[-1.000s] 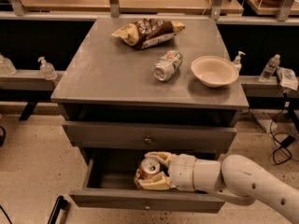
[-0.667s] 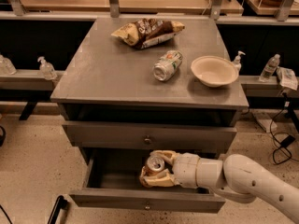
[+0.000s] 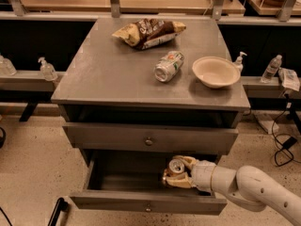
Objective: Place orange can into middle drawer
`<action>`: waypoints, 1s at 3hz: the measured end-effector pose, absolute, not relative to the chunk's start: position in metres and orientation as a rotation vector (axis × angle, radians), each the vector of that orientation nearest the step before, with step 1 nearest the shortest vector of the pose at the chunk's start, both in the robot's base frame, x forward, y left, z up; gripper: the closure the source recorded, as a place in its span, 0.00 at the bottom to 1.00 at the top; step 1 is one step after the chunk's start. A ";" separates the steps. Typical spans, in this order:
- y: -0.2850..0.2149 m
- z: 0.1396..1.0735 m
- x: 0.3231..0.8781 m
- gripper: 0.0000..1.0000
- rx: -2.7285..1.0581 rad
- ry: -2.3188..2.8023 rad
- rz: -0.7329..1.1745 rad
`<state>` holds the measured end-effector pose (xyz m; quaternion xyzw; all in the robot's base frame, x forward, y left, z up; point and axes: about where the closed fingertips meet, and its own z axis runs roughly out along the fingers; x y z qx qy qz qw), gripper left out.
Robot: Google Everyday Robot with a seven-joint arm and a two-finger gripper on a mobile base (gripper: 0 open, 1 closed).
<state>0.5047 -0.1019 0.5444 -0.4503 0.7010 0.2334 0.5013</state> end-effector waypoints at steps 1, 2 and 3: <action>-0.119 0.512 0.521 1.00 -1.070 1.758 0.527; -0.122 0.493 0.530 1.00 -1.067 1.787 0.526; -0.124 0.481 0.531 1.00 -1.062 1.794 0.536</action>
Offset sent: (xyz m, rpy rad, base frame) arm 0.0331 -0.0271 -0.0639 -0.0681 0.0722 -0.0712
